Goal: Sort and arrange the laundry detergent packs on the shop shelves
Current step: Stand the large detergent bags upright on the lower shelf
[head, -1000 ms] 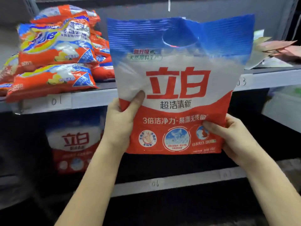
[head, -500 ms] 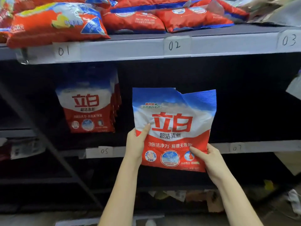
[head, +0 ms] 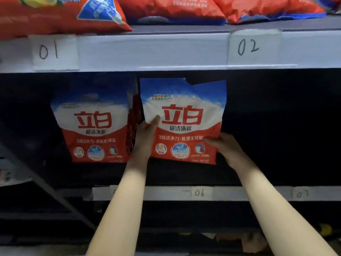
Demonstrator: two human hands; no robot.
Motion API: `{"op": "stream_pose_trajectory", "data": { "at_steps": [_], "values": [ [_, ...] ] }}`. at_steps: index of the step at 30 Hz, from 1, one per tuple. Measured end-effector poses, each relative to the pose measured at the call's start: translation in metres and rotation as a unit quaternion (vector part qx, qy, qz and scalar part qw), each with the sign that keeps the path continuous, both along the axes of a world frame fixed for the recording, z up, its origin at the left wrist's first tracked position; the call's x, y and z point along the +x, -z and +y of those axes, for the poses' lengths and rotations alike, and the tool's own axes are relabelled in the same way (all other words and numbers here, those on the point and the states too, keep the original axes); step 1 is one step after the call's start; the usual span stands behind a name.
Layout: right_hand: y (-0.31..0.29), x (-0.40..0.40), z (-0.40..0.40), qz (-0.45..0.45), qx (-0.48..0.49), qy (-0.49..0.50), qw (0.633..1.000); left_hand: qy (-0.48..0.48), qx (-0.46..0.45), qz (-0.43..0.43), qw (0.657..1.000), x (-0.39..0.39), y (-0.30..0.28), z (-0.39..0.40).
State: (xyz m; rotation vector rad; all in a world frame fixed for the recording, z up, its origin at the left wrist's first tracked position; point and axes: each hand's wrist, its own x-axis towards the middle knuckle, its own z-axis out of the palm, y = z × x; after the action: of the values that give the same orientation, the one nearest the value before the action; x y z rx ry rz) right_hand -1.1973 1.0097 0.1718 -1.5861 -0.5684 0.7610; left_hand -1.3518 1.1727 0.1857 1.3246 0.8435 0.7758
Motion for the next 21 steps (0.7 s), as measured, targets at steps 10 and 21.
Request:
{"op": "stream_pose_trajectory", "data": {
  "at_steps": [10, 21],
  "values": [
    [-0.009, 0.063, 0.115, -0.071, -0.046, -0.017, 0.996, -0.036, 0.051, -0.001, 0.998, 0.061, -0.008, 0.098],
    [0.005, 0.094, 0.175, -0.154, -0.201, 0.104, 0.962, -0.113, 0.148, 0.153, 0.970, 0.117, 0.040, 0.188]
  ]
}}
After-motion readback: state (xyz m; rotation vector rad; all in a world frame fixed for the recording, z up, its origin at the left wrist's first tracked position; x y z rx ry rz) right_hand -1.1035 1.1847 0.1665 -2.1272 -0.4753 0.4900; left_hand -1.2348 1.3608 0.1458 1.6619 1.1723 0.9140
